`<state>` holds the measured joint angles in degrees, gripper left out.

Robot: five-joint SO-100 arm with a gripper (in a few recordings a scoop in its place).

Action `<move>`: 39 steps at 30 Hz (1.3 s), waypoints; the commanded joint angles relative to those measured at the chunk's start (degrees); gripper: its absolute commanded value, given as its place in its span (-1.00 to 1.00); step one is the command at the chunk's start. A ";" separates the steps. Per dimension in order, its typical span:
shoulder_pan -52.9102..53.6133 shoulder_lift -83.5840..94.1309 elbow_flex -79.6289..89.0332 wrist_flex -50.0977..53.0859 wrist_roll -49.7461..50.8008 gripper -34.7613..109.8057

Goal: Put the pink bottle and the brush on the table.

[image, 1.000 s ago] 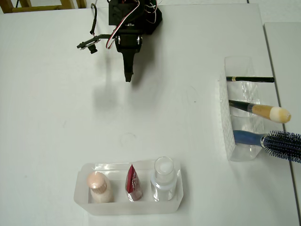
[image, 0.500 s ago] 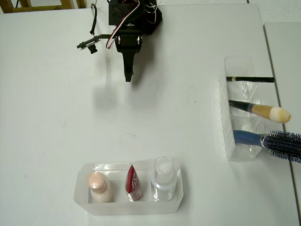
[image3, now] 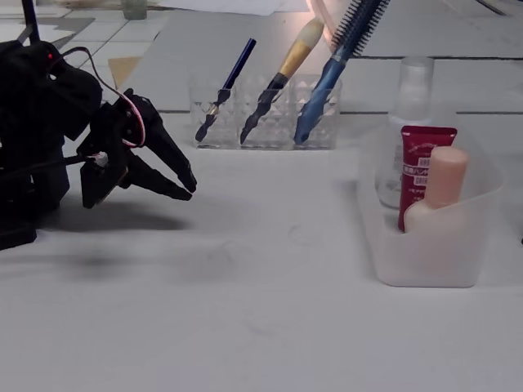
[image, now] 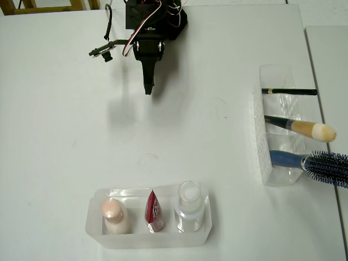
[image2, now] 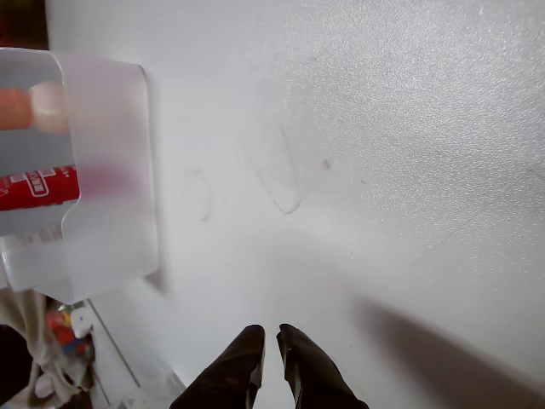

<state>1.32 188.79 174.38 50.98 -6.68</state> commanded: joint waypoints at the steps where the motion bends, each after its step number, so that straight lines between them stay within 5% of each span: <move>1: -0.18 1.14 0.09 0.44 -1.14 -0.52; 39: 0.70 -7.56 -21.97 6.59 -19.25 -0.52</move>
<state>1.76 181.93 155.74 56.87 -23.82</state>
